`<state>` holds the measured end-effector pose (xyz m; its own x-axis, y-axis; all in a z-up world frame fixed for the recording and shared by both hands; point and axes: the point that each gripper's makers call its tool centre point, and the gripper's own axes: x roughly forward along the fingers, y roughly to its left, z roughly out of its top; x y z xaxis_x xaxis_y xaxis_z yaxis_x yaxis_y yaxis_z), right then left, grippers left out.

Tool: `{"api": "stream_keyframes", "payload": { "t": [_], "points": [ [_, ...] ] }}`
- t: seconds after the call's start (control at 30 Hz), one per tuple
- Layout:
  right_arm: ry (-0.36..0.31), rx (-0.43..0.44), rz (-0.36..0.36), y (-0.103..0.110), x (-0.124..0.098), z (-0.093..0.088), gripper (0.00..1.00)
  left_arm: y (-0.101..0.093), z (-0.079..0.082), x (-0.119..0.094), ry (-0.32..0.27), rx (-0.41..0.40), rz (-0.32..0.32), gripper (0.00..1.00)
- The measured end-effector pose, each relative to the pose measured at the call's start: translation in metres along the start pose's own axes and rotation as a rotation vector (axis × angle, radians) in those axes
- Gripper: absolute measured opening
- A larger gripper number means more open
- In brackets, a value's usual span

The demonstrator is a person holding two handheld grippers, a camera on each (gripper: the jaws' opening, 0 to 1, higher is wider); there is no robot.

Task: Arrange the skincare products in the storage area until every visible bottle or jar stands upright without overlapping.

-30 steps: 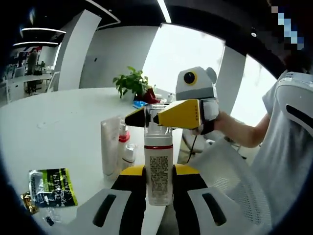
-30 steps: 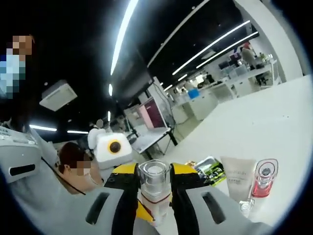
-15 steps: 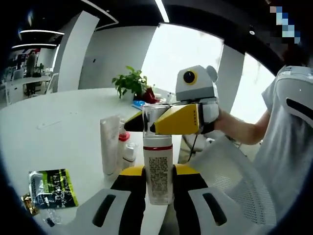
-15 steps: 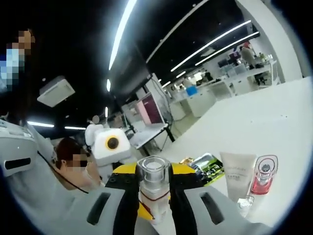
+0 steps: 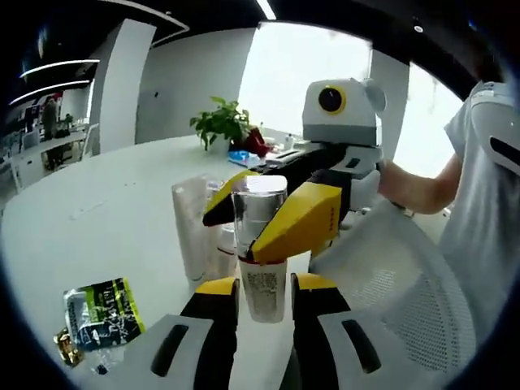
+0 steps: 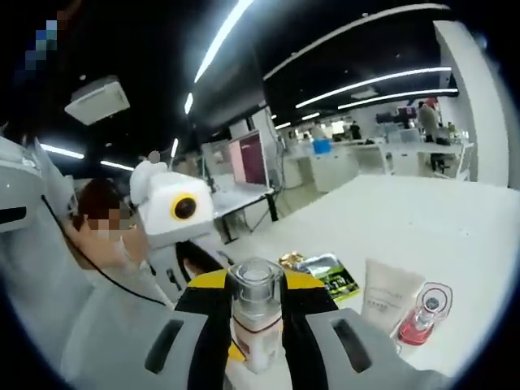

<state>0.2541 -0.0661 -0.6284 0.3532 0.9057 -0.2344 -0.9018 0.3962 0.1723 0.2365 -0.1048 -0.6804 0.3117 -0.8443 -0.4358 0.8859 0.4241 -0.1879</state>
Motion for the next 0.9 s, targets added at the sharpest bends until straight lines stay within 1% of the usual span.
{"api": "stream_keyframes", "payload": {
  "t": [0.13,0.2,0.27,0.37,0.57,0.6,0.67,0.73,0.8,0.9],
  "points": [
    [0.002,-0.007,0.007,0.0,0.002,0.0,0.22,0.001,-0.005,0.006,0.05,0.043,0.004,0.18],
    [0.008,-0.015,0.002,-0.002,0.002,-0.001,0.22,0.002,-0.005,0.008,0.062,0.061,0.007,0.18],
    [0.016,-0.024,0.002,-0.003,0.002,-0.003,0.22,0.004,-0.009,0.01,0.09,0.077,0.01,0.17],
    [0.033,-0.042,-0.003,-0.004,0.002,-0.007,0.23,0.004,-0.012,0.014,0.11,0.09,0.0,0.17],
    [0.046,-0.035,-0.016,-0.013,0.002,-0.015,0.23,0.01,-0.017,0.021,0.131,0.104,-0.001,0.17],
    [0.054,-0.034,-0.015,-0.013,0.002,-0.017,0.23,0.013,-0.02,0.022,0.148,0.083,0.002,0.16],
    [0.069,-0.042,-0.016,-0.015,0.003,-0.021,0.23,0.016,-0.023,0.023,0.15,0.093,0.006,0.15],
    [0.083,-0.046,-0.02,-0.016,0.004,-0.025,0.23,0.018,-0.026,0.025,0.152,0.12,0.009,0.15],
    [0.104,-0.054,-0.025,-0.017,0.006,-0.031,0.23,0.02,-0.031,0.028,0.164,0.11,0.008,0.15],
    [0.138,-0.081,-0.029,-0.017,0.008,-0.04,0.23,0.022,-0.039,0.032,0.176,0.125,0.012,0.15]
  ]
}}
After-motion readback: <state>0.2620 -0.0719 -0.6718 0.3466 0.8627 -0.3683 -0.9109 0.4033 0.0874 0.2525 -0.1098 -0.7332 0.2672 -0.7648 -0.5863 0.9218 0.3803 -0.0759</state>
